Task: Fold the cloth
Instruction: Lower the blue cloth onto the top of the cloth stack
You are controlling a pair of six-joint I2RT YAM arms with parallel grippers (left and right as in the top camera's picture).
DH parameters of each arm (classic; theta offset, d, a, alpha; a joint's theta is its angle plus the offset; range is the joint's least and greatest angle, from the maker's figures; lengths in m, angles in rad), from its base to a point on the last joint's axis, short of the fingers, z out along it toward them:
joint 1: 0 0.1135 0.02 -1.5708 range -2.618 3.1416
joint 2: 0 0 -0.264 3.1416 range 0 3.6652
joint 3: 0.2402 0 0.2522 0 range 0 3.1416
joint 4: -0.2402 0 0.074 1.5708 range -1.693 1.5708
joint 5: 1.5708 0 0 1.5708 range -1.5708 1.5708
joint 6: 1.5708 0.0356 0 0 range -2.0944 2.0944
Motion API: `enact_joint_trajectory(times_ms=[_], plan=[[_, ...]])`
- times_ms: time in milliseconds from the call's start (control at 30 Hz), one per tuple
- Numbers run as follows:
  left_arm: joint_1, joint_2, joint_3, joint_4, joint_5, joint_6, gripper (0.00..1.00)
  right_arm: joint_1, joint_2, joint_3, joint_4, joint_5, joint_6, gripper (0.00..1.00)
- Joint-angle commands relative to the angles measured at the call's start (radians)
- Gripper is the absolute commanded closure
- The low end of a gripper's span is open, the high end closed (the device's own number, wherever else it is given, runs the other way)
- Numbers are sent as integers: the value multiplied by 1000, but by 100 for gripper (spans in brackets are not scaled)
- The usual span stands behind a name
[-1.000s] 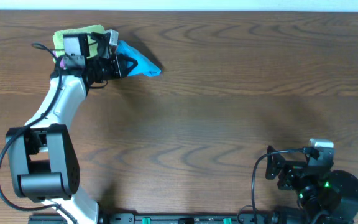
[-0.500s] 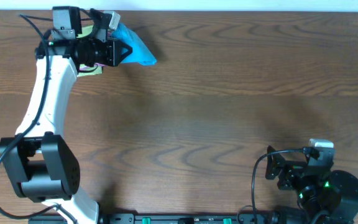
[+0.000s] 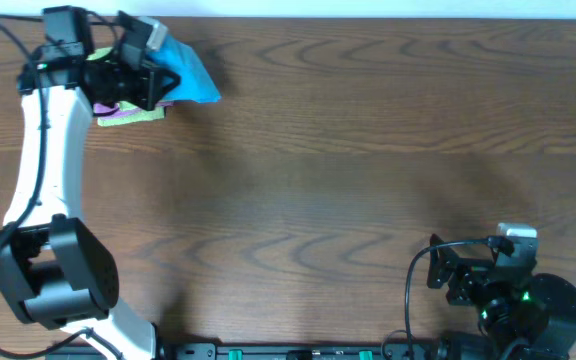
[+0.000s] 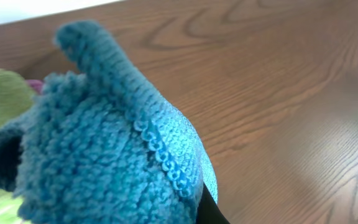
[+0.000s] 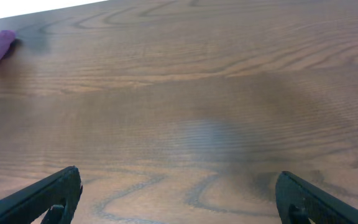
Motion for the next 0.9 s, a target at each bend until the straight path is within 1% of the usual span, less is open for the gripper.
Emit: enact_joint_trajectory(times_ms=[0,167,233,367,433,500,533,667,800,867], plan=[[53,-12,34,-4,109,56,94,10,-1,-8,0,-4,-13,1],[107,-11,34,-27,206,111,94,10,-1,-8,0,-5,-13,1],[112,-12,34,-43,215,124,94,10,-1,-8,0,-4,-13,1],[109,-11,34,-115,234,187,94,10,-1,-8,-1,-4,-13,1],[107,-12,34,-169,247,238,94,10,-1,-8,0,-5,-13,1],[104,-12,34,-230,245,320,94,10,-1,-8,0,-4,-13,1],[104,-12,34,-259,238,364,94,10,-1,-8,0,-4,-13,1],[105,-12,34,-286,157,398,94,10,-1,-8,0,-4,-13,1],[104,-12,35,-234,43,389,94,10,-1,-8,0,-4,-13,1],[105,-12,36,-192,26,378,94,10,-1,-8,-1,-4,-13,1]])
